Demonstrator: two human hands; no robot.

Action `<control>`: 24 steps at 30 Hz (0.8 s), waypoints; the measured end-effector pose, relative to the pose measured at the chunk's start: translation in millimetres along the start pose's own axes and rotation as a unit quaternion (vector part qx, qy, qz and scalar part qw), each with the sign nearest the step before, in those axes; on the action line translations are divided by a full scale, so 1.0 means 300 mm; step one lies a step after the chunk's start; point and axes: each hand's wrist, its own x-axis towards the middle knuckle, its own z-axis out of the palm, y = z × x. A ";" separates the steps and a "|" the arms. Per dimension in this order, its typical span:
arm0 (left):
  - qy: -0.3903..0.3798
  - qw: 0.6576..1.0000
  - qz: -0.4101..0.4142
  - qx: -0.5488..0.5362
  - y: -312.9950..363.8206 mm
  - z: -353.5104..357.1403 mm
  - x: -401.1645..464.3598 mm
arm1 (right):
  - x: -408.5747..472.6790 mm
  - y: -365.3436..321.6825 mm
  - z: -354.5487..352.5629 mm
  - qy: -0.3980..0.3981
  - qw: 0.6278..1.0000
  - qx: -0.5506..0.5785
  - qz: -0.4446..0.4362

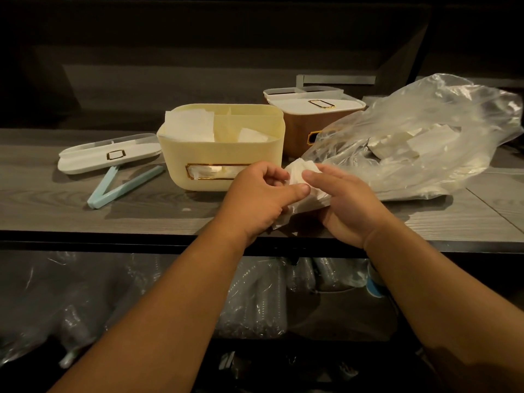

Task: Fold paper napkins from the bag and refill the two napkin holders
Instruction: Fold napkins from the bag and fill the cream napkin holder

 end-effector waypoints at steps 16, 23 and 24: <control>0.030 0.991 0.085 0.100 -0.008 0.022 -0.001 | -0.009 -0.004 0.002 0.016 1.000 -0.005 -0.010; 0.075 0.991 0.082 0.078 0.003 0.018 -0.004 | -0.002 -0.007 0.002 0.031 1.000 0.001 -0.002; 0.094 0.991 0.079 0.051 0.006 0.012 -0.005 | 0.000 -0.006 0.002 0.038 0.999 0.001 0.000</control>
